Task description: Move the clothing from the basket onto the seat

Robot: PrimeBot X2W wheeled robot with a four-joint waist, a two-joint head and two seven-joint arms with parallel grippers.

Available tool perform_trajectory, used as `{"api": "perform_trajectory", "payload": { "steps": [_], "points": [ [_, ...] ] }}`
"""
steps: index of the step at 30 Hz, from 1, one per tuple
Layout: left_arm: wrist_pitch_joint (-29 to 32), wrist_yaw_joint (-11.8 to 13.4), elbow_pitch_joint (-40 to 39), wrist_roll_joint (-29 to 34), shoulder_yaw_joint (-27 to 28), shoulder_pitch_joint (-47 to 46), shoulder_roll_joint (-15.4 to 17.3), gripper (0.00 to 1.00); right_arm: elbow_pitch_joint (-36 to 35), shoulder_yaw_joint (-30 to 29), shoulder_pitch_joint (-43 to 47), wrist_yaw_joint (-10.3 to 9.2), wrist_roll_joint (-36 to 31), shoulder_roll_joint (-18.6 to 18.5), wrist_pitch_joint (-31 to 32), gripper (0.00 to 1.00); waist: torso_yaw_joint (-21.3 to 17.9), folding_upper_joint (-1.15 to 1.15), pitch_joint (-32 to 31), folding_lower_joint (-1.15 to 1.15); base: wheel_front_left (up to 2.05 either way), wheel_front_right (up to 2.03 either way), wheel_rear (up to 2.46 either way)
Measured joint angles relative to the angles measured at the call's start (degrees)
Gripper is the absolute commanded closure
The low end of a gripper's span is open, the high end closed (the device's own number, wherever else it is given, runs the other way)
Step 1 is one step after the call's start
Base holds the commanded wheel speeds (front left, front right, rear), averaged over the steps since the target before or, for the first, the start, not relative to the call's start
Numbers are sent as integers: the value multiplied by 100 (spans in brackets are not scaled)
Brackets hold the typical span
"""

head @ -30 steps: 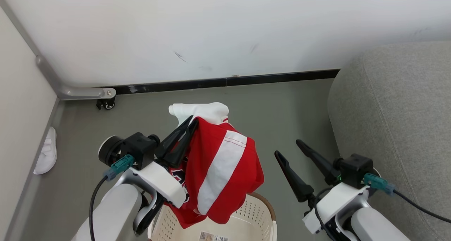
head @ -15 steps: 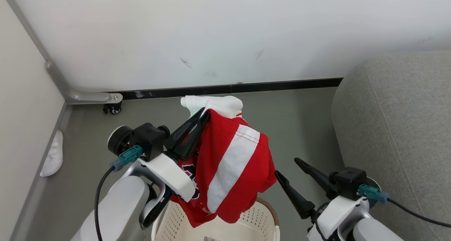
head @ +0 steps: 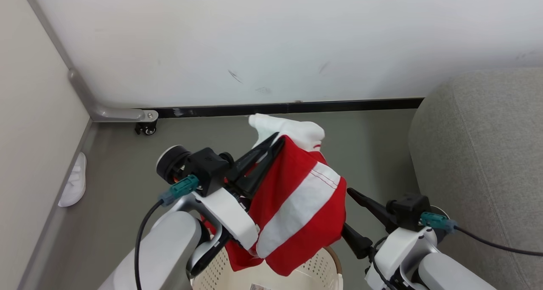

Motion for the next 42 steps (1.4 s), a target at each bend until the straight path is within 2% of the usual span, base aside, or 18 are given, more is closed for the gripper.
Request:
{"api": "perform_trajectory", "payload": {
  "steps": [14, 24, 36, 37, 38, 39, 42],
  "points": [
    [100, 0, -254, -81, -399, -21, 42, 100, 375, 453, -599, 0, 377, -108, 0, 0, 218, 0, -35, 0, 0, 0, 0],
    [193, 0, -481, -175, -661, -66, 123, 100, 649, 1247, -992, 0, 737, -94, 0, 0, 404, 0, 8, 0, 0, 0, 0],
    [194, 0, -571, -246, -790, -240, 188, 100, 721, 1493, -1441, 0, 878, -83, 0, 0, 522, 0, 95, 0, 0, 0, 0],
    [194, -1, -579, -265, -791, -251, 202, 100, 727, 1511, -1470, 0, 879, -82, 0, 45, 527, 0, 101, 0, 0, 0, 0],
    [193, 0, -587, -288, -790, -252, 221, 100, 734, 1525, -1504, 0, 881, -82, 0, 79, 530, 0, 108, 0, 0, 0, 0],
    [193, 0, -591, -288, -789, -252, 247, 100, 734, 1530, -1523, 0, 882, -81, 0, 100, 531, 0, 115, 0, 0, 0, 0],
    [193, 0, -595, -318, -788, -252, 291, 100, 737, 1577, -1524, 0, 887, -78, 0, 100, 528, 0, 136, 0, 0, 0, 0]
  ]
}}
